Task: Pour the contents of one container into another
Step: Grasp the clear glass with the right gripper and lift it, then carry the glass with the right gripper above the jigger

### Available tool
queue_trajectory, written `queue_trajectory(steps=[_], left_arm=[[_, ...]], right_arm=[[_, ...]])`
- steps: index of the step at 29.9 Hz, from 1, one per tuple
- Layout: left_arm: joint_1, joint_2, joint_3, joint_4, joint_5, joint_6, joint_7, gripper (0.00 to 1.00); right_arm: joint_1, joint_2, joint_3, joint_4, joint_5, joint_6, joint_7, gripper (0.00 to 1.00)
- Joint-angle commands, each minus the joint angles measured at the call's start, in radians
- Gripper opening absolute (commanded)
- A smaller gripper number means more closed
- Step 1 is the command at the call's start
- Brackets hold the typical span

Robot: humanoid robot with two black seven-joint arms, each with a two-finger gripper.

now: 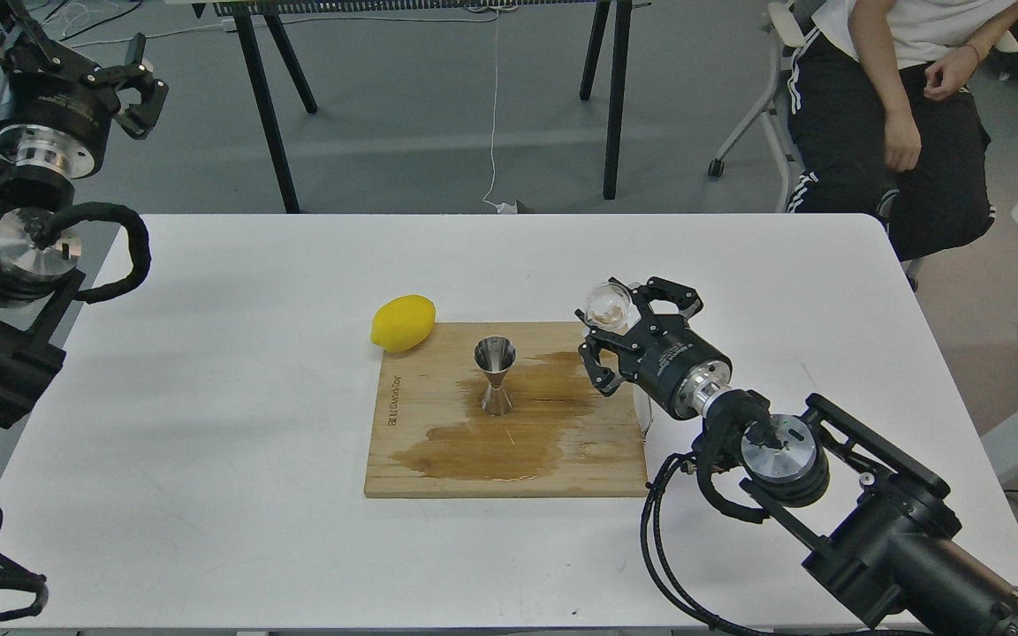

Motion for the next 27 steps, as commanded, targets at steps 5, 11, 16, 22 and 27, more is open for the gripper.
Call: queue_trajectory(steps=[5,11,16,22,27], left_arm=[[0.002,0.002,0.0,0.0,0.001,-0.001,0.0,1.0],[0.002,0.002,0.002,0.0,0.001,-0.001,0.0,1.0],[0.002,0.005,-0.002,0.002,0.001,-0.001,0.0,1.0],[0.002,0.005,-0.003,0.008,0.0,-0.001,0.0,1.0],[0.0,0.005,-0.005,0.014,0.0,-0.003,0.0,1.0]], right_arm=[[0.111,0.047,-0.109,-0.022,-0.138,-0.078,-0.005,0.42],[0.14,0.047,-0.135,-0.024,-0.246,-0.112,-0.007,0.41],[0.143,0.045,-0.141,-0.024,-0.311,-0.118,-0.007,0.41],[0.142,0.045,-0.141,-0.026,-0.394,-0.119,-0.007,0.41],[0.143,0.05,-0.158,-0.03,-0.443,-0.121,-0.007,0.41]])
